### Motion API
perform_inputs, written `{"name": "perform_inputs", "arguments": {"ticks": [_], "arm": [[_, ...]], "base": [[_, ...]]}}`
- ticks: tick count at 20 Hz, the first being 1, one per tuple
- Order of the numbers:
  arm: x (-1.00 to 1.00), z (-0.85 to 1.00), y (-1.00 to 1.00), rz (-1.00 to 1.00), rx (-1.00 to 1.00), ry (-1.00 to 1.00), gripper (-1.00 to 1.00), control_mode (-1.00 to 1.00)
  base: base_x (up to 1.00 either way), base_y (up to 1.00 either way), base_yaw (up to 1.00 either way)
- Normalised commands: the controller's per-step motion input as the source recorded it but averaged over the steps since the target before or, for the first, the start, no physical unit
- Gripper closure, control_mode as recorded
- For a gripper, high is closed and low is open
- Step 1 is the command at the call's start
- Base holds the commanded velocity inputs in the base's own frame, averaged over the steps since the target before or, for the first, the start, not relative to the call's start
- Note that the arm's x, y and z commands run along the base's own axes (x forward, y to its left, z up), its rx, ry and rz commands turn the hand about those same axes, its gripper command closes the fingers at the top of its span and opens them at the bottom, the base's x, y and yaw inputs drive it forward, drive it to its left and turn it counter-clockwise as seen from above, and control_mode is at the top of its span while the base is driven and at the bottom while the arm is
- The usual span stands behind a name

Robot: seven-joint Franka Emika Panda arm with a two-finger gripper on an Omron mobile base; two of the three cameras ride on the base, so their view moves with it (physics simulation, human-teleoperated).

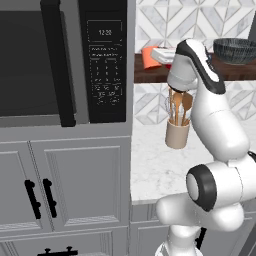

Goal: Gather all objects into one cabinet and sort the glasses and bowls to opposite sides.

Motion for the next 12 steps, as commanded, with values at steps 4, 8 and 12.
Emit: {"name": "perform_inputs", "arguments": {"ticks": [4, 8, 12], "arm": [[0.02, -0.18, 0.03, 0.00, 0.00, 0.00, 1.00, -1.00], [0.00, -0.23, 0.00, 0.00, 0.00, 0.00, 1.00, -1.00], [0.03, -0.15, 0.00, 0.00, 0.00, 0.00, 1.00, -1.00]], "base": [[0.00, 0.00, 0.00], [0.00, 0.00, 0.00], [0.00, 0.00, 0.00]]}}
